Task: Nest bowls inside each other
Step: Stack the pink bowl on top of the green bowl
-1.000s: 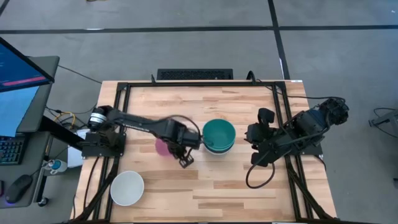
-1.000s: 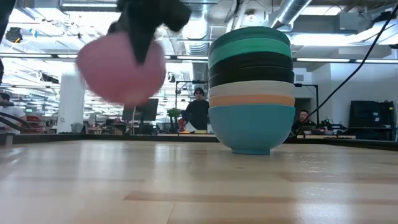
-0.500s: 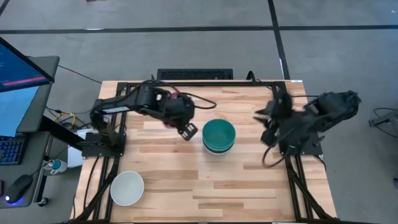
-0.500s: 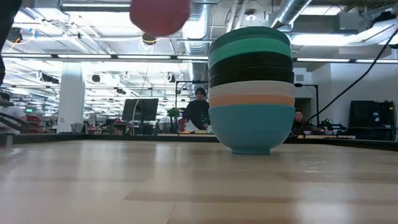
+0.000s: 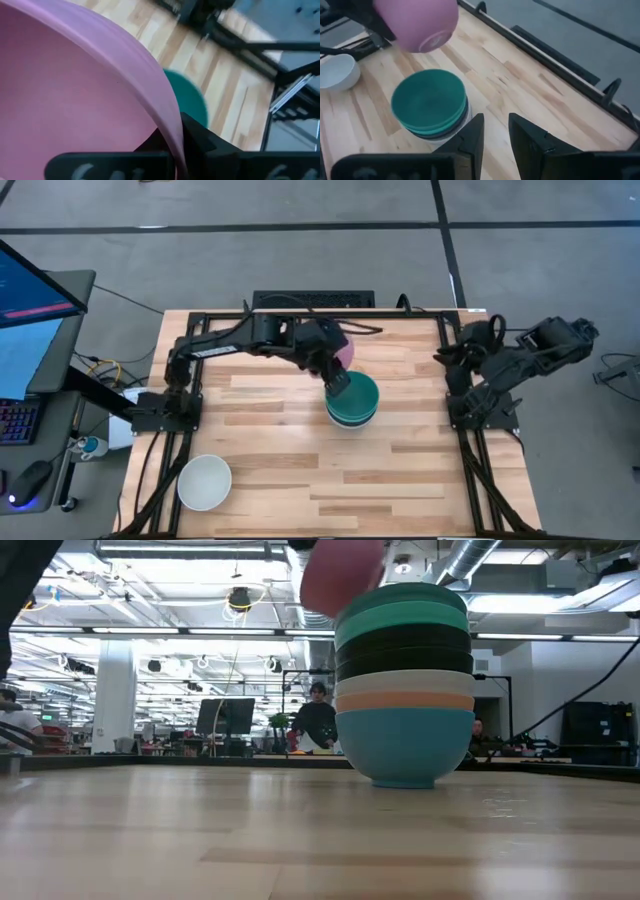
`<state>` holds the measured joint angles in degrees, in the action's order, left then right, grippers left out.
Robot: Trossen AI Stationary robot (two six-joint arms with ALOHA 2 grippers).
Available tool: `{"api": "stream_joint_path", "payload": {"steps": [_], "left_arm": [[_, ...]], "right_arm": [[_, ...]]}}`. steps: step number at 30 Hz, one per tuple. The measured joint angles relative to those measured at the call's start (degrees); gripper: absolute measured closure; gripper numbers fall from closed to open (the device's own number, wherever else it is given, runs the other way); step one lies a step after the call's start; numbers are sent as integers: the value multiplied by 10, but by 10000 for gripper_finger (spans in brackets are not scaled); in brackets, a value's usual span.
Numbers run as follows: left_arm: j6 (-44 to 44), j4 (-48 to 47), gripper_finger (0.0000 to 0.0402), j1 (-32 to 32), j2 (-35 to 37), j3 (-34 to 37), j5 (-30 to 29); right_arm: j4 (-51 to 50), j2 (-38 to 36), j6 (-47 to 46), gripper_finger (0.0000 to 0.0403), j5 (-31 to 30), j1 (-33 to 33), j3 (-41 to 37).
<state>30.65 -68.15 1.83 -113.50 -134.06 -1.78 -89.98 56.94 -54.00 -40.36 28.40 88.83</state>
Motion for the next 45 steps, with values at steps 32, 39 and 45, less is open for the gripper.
{"api": "stream_joint_path", "payload": {"steps": [32, 39, 45], "left_arm": [[-41, -24, 392, -42, -98, 4, 73], [-58, 5, 327, -23, -130, 3, 98], [-61, 31, 291, -6, -129, 3, 118]], "right_arm": [[5, -8, -17, 291, -2, 0, -72], [8, -7, -19, 291, -2, 0, -72], [9, -7, -19, 291, -2, 0, -72]]}}
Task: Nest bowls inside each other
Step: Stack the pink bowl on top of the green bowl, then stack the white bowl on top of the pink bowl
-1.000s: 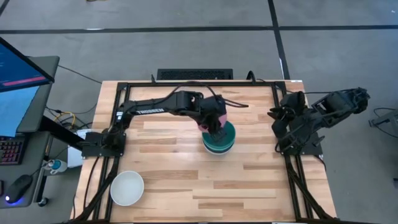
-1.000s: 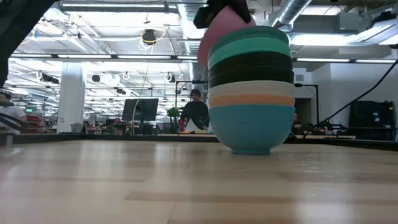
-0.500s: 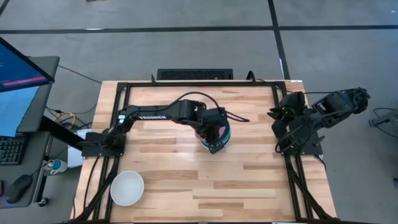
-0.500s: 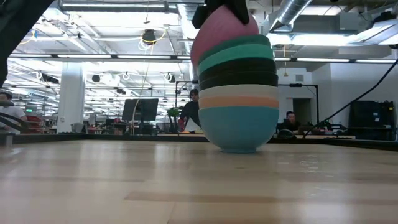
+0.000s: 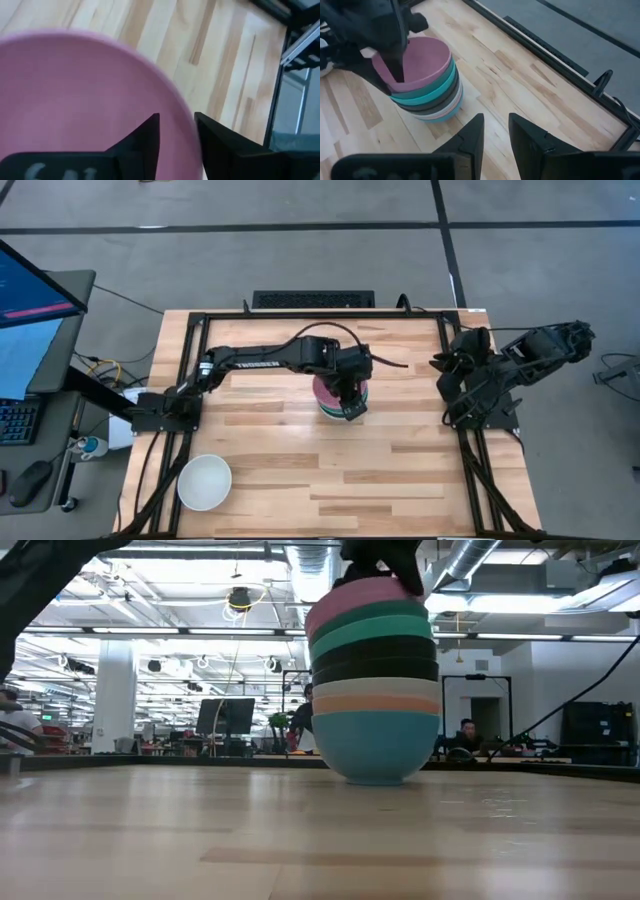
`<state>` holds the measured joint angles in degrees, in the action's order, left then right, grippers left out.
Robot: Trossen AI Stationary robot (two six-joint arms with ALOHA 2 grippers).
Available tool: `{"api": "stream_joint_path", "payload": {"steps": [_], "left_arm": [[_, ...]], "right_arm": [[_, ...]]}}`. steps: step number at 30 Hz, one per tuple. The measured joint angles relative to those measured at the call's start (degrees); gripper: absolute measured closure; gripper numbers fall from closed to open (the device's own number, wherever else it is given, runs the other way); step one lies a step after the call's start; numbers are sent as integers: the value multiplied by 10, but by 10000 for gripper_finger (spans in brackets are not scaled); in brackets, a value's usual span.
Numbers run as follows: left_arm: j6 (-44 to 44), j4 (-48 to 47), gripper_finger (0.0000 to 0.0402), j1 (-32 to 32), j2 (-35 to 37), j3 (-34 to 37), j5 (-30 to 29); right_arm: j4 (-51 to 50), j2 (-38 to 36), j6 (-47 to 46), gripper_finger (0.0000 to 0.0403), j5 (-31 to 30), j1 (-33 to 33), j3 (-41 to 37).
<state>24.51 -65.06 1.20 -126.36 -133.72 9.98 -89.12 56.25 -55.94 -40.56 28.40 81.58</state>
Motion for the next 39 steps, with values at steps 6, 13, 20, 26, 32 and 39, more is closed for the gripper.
{"api": "stream_joint_path", "payload": {"steps": [6, 13, 20, 26, 32, 39], "left_arm": [[12, 46, 288, 21, 48, -10, 61], [11, 55, 288, 21, 149, -13, 61], [30, -21, 287, 6, 247, -12, -64], [47, -144, 287, -4, 290, -13, -114], [69, -251, 287, -28, 292, -5, -128], [61, -251, 287, -56, 319, 117, -23]], "right_arm": [[3, 0, 6, 291, 0, 0, 0], [103, 15, 132, 291, 50, 0, 0], [276, 80, 343, 291, 109, -1, 0], [473, 165, 427, 291, 110, -25, 0], [557, 241, 395, 291, 198, -57, 0], [572, 294, 300, 291, 228, -73, 47]]}}
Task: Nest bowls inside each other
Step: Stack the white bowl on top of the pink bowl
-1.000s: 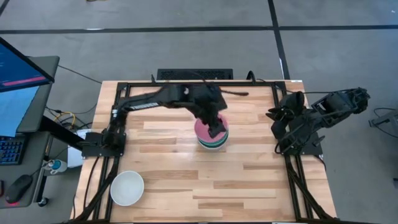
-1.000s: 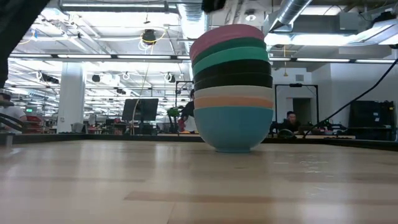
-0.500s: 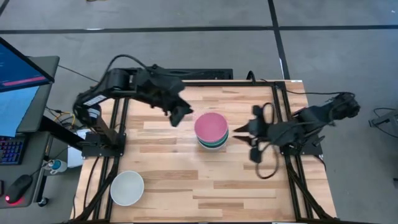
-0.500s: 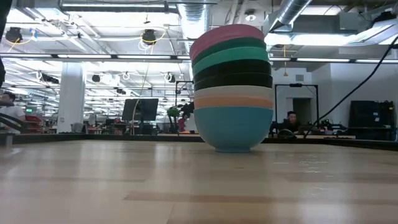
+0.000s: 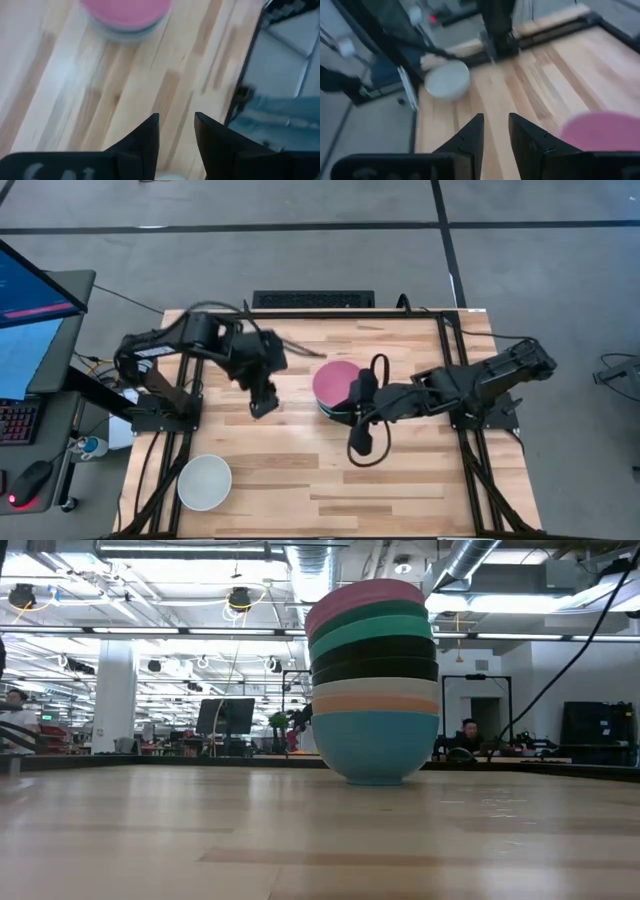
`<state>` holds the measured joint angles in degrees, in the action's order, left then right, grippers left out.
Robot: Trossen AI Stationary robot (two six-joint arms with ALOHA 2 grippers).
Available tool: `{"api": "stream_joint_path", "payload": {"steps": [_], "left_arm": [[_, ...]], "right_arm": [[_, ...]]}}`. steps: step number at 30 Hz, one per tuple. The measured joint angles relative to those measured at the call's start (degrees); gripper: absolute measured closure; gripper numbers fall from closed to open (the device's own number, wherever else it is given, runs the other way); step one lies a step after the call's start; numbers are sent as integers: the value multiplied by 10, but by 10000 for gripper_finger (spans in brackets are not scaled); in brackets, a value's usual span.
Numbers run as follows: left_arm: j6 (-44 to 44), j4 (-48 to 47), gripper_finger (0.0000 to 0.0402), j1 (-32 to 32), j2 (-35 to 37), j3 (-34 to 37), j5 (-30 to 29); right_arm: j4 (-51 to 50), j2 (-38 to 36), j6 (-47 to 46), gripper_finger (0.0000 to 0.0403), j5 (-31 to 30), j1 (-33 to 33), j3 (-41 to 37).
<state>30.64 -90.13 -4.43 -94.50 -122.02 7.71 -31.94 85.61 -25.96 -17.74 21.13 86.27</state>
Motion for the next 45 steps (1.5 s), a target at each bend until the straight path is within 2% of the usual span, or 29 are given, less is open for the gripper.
{"api": "stream_joint_path", "payload": {"steps": [5, 10, 16, 22, 26, 31, 38, 45], "left_arm": [[-6, 1, 287, -33, 47, 142, -24], [27, 2, 287, -69, 108, 268, -55], [151, 35, 287, -137, 201, 405, -64], [320, 171, 287, -234, 294, 526, -69], [392, 208, 287, -292, 320, 595, -84], [383, 211, 287, -352, 312, 657, -37], [361, 211, 288, -396, 303, 670, -89], [363, 212, 288, -411, 283, 670, -91]], "right_arm": [[46, -1, 9, 291, -3, 9, 33], [43, -13, 10, 291, -4, 17, 42], [38, -14, 9, 291, -4, 17, 41], [37, -10, 9, 291, -4, 17, 41], [36, -8, 9, 291, -4, 16, 41], [37, -8, 9, 291, -5, 16, 41], [37, -8, -10, 291, -5, 16, 41], [41, -1, -40, 291, -7, 16, 41]]}}
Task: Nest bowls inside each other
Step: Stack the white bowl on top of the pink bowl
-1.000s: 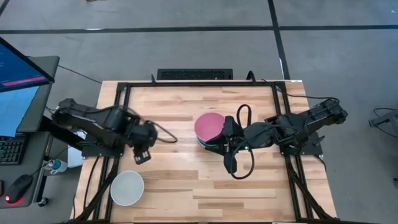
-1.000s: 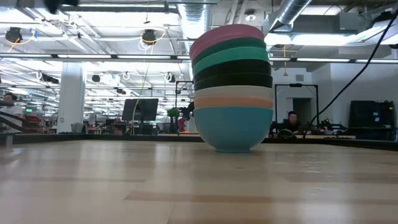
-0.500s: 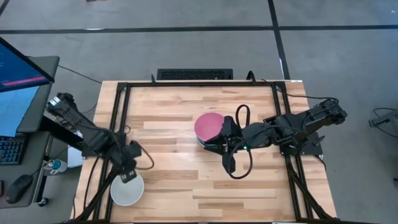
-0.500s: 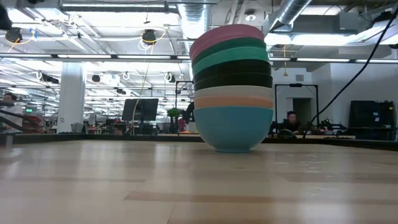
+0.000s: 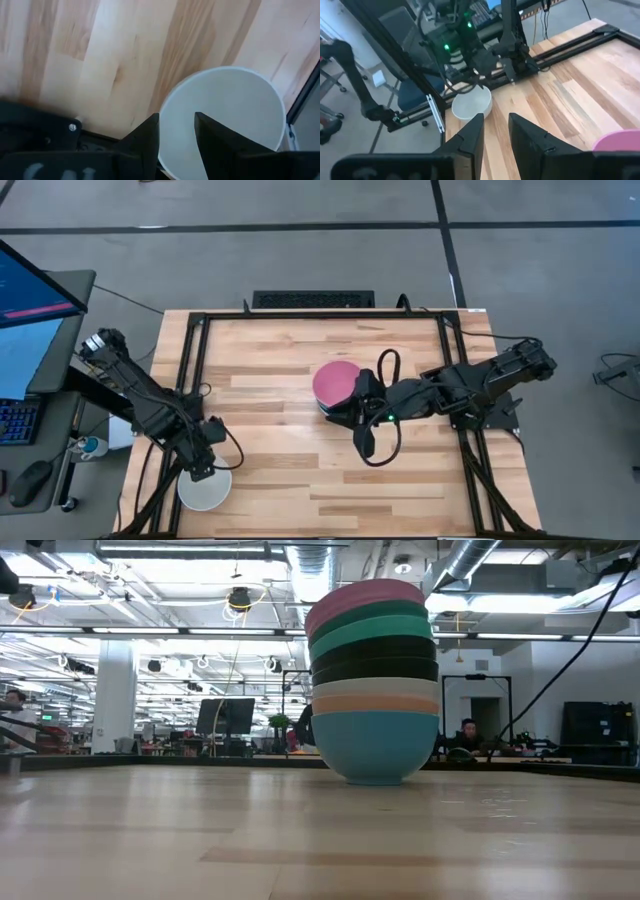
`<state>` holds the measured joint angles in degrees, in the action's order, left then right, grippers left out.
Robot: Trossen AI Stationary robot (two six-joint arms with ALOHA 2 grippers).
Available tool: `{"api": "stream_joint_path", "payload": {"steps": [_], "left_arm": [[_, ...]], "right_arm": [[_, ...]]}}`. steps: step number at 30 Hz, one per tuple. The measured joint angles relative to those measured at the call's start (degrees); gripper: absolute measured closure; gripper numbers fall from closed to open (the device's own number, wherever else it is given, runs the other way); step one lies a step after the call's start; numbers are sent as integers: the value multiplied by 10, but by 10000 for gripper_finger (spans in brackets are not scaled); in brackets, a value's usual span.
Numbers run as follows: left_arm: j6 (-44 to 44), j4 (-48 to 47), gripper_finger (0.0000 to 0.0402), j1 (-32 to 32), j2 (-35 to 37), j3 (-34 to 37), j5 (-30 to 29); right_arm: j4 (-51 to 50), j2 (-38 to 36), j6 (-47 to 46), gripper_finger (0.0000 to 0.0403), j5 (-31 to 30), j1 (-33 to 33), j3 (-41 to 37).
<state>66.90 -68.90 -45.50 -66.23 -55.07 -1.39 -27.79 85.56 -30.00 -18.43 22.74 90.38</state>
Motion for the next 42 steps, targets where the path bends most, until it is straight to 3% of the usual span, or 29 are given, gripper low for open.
{"api": "stream_joint_path", "payload": {"steps": [8, 17, 21, 28, 42], "left_arm": [[-5, -11, 288, -5, -26, 0, -3], [-76, -15, 288, -5, -79, 0, -2], [-115, -6, 288, -4, -103, 0, 29], [-171, -4, 288, -3, -144, 0, 30], [-249, 31, 288, 58, -172, 0, 21]], "right_arm": [[4, 28, -15, 291, 0, 5, 0], [34, 65, -45, 291, 4, 9, 0], [46, 67, -45, 291, 4, 9, 0], [54, 62, -45, 291, 5, 9, 0], [70, 63, -45, 291, 9, 9, 0]]}}
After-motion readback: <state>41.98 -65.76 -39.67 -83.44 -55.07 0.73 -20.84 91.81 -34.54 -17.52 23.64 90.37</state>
